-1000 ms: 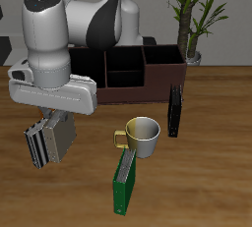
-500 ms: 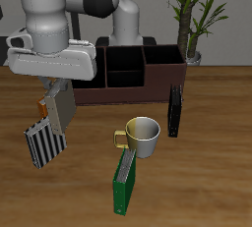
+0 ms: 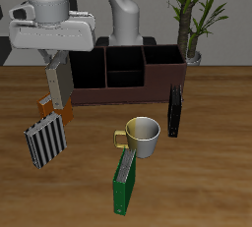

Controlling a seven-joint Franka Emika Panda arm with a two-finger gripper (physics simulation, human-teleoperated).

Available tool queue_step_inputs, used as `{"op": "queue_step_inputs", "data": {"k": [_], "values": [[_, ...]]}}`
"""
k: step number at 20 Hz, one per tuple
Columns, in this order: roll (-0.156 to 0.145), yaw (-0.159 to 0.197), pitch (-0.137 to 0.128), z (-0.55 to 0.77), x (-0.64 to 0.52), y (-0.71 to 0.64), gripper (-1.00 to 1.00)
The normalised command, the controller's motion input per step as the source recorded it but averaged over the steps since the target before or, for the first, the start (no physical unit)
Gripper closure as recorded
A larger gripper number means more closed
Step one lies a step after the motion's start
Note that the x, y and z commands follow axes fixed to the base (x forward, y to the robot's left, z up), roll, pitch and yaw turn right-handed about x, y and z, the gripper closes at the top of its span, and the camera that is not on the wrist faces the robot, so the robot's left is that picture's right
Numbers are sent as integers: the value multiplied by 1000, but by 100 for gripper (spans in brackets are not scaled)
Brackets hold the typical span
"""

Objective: Place the yellow book into the back desk caddy's left compartment

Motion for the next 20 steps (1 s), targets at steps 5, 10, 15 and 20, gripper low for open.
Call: {"op": "queue_step_inputs", "data": {"k": [5,10,15,20], "values": [[-10,24,10,130,-421,-80,100],[9,54,-18,149,-608,44,100],[19,69,-20,88,-474,29,100],[-1,29,28,-13,-399,-82,100]]}}
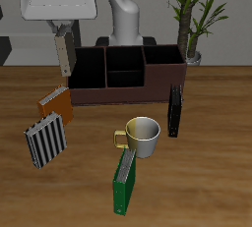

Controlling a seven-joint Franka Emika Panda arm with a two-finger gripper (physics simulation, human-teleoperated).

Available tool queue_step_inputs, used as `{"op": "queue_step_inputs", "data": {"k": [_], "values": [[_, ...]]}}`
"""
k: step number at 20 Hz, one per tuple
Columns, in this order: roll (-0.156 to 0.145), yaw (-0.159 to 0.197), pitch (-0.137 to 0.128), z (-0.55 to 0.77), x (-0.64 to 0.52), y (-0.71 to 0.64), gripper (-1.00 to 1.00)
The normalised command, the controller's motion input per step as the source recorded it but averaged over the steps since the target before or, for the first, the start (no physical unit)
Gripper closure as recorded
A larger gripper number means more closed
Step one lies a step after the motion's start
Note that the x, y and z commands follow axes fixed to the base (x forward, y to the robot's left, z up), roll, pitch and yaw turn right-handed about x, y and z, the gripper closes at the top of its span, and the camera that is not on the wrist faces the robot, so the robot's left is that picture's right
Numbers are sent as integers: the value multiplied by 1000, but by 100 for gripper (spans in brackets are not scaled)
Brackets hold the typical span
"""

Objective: Place the yellow book into the back desk caddy's left compartment

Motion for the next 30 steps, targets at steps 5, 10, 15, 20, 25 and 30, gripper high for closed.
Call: {"op": "queue_step_inputs", "data": {"k": [5,10,15,20,25,30], "values": [[-35,-8,25,-23,-294,-122,100],[-21,37,-37,50,-388,-62,100],[-4,14,-34,63,-482,66,100],[30,20,-5,-63,-306,165,100],[17,-13,18,-175,-214,129,100],[21,22,-7,-109,-199,142,100]]}}
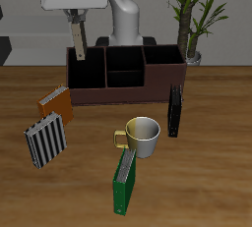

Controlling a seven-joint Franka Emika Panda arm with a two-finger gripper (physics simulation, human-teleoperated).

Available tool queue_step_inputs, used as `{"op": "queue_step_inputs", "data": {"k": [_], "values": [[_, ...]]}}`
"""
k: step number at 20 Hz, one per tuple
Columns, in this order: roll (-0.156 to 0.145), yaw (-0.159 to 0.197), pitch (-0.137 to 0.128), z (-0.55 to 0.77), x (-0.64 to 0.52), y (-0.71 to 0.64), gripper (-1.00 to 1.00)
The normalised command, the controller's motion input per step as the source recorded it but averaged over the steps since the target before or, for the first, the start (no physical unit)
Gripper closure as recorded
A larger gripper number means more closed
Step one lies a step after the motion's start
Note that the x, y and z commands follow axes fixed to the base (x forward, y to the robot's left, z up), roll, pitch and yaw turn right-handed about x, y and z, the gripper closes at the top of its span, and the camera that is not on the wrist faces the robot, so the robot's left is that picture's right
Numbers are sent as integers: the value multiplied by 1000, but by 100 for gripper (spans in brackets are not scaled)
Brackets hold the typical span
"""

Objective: Place the yellow book into the back desk caddy's left compartment

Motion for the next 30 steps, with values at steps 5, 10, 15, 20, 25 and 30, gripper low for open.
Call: {"op": "queue_step_inputs", "data": {"k": [5,10,15,20,25,30], "values": [[12,14,-16,17,-250,94,100],[-8,10,-18,-24,-132,-37,100],[-4,-1,16,-120,16,-51,100],[4,-15,33,-194,104,-19,100],[9,0,44,-240,108,10,100],[16,-7,44,-254,19,56,100]]}}
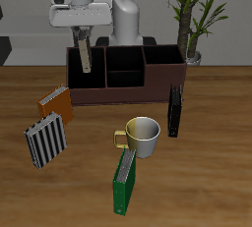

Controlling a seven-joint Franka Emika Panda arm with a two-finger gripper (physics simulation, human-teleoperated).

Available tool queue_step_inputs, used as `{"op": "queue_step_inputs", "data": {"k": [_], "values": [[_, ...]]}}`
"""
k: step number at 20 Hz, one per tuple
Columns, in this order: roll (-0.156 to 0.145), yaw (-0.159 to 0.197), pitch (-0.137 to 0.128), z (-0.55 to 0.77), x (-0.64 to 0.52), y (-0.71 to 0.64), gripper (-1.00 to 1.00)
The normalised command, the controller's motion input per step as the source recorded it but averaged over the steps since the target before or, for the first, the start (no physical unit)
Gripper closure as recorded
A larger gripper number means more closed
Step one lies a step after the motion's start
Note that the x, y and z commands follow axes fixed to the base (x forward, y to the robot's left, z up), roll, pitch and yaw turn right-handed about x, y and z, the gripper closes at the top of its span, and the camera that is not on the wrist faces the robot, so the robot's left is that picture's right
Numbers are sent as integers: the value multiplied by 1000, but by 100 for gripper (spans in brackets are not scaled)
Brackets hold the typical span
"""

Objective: Place the yellow book into the back desk caddy's left compartment

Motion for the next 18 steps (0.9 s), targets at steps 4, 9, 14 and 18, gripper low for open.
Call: {"op": "queue_step_inputs", "data": {"k": [4,9,14,18], "values": [[14,13,32,-266,-1,31,100],[-14,-21,58,-337,114,-62,100],[-6,0,50,-286,100,-19,100],[-4,18,64,-340,170,21,100]]}}
